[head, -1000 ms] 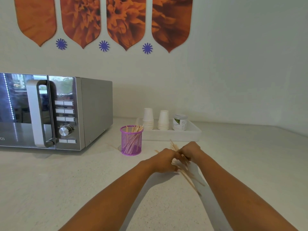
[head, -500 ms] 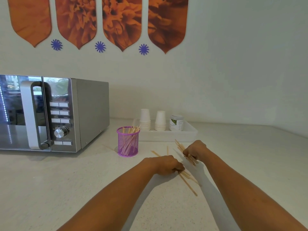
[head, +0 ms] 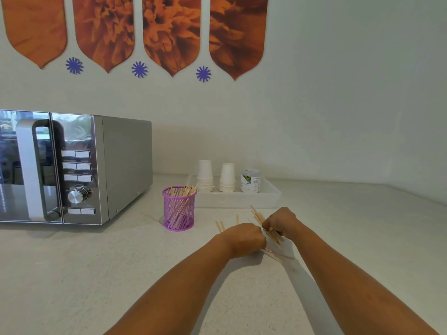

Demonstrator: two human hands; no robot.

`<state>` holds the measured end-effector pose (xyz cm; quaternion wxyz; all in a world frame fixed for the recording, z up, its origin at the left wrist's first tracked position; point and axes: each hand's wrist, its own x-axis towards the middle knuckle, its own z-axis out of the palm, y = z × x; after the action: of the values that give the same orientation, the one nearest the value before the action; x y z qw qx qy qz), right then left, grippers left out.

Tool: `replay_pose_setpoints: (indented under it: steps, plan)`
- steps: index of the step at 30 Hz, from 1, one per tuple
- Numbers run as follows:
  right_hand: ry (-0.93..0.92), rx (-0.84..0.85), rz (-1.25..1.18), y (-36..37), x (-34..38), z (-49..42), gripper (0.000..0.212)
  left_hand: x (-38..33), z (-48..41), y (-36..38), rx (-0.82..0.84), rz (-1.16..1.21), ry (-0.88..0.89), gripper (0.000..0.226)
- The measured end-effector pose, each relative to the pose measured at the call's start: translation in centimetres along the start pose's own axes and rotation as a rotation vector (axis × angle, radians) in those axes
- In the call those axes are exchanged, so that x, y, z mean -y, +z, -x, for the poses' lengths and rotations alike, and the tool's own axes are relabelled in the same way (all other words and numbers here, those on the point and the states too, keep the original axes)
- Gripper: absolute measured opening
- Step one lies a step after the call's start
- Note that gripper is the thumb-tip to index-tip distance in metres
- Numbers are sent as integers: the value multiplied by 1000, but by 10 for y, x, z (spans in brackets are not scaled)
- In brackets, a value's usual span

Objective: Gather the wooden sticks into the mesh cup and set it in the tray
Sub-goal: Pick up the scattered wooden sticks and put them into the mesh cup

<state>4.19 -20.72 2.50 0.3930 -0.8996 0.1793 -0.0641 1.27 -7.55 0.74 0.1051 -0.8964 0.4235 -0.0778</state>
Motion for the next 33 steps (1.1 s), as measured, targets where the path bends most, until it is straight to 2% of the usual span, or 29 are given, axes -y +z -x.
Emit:
replay_pose_setpoints:
  steps: [4, 8, 12, 14, 15, 18, 20, 22, 25, 27, 29, 33]
  plan:
    - [6, 4, 14, -3, 3, 3, 26, -1, -2, 3, -110, 9, -62, 28]
    - [13, 16, -27, -4, 7, 7, 28, 3, 1, 6, -148, 90, -189, 28]
    - [7, 54, -92, -4, 9, 10, 23, 16, 5, 11, -172, 224, -384, 27]
    - [-23, 13, -192, -5, 11, 12, 10, 26, 9, 10, -197, 316, -492, 28]
    - [-49, -33, -262, -6, 13, 12, 15, 31, 11, 10, -216, 363, -540, 28]
    - [-92, -145, -385, -8, 20, 15, 26, 41, 19, 4, -330, 550, -671, 29]
    - [-72, -98, -404, -5, 24, 21, 27, 44, 23, 0, -467, 760, -779, 28]
    - [-55, -1, -395, 2, 28, 28, 26, 45, 25, -3, -592, 1077, -895, 24]
    - [-66, 75, -397, 18, 34, 39, 28, 42, 24, -6, -632, 1500, -983, 4]
    - [-91, 106, -411, 28, 37, 46, 29, 40, 23, -7, -610, 1628, -993, 12]
    - [-118, 97, -403, 32, 40, 51, 30, 39, 23, -9, -621, 1698, -1008, 9]
    - [-189, 29, -337, 39, 47, 58, 29, 39, 26, -13, -646, 1713, -1011, 15]
